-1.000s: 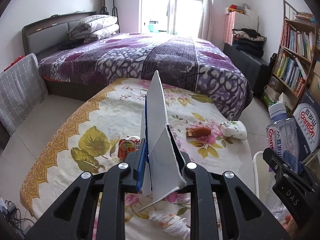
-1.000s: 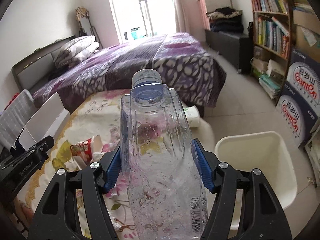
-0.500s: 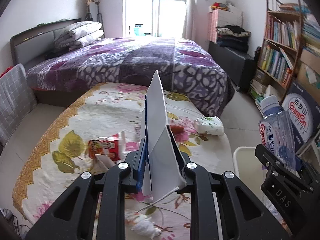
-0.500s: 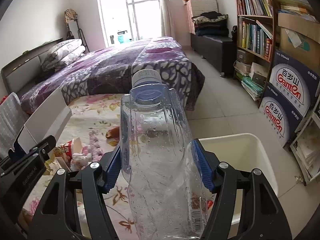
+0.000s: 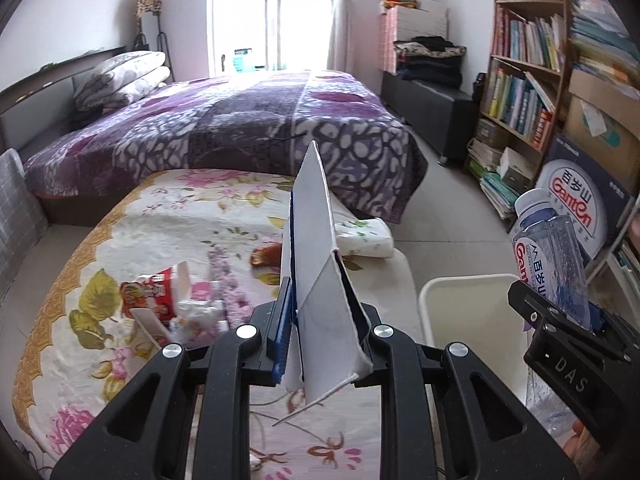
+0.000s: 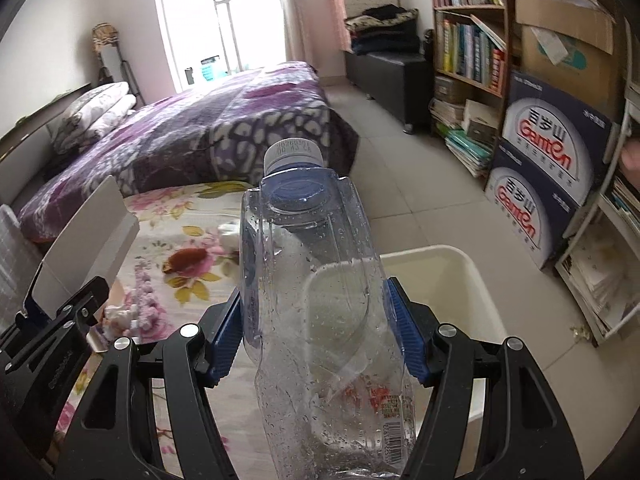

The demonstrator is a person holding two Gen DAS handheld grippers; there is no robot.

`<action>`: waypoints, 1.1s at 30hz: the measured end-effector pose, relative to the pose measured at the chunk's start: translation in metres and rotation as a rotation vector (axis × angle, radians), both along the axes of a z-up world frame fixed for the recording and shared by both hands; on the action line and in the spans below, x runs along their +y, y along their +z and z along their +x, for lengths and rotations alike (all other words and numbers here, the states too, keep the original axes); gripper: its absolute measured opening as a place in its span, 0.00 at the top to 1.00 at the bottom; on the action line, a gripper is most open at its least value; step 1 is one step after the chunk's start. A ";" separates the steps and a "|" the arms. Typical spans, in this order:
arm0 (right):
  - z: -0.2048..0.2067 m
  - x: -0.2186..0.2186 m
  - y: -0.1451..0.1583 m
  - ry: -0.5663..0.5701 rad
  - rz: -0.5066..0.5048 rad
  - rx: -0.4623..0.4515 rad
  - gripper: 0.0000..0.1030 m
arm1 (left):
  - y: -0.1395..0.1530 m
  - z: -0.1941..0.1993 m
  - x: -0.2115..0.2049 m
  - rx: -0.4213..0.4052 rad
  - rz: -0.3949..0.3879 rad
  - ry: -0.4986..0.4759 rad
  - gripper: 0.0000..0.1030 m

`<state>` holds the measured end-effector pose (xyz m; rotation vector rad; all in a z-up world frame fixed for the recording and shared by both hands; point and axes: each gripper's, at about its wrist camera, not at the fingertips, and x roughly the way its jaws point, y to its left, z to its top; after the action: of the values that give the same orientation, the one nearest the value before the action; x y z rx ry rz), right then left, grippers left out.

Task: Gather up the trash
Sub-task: 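Carry the bottle over the bin and open the right gripper while the left carries the carton, then lower the white carton into the bin and open the left gripper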

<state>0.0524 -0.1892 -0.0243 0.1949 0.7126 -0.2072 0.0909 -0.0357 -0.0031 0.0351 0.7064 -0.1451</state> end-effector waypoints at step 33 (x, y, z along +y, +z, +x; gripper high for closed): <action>-0.057 -0.156 0.001 -0.356 0.089 0.020 0.08 | -0.039 -0.013 -0.169 0.139 -0.024 -0.393 0.77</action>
<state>-0.0049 -0.3447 -0.0236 0.4056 0.7042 -0.5176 0.0777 -0.2045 -0.0418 0.1426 0.8315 -0.5365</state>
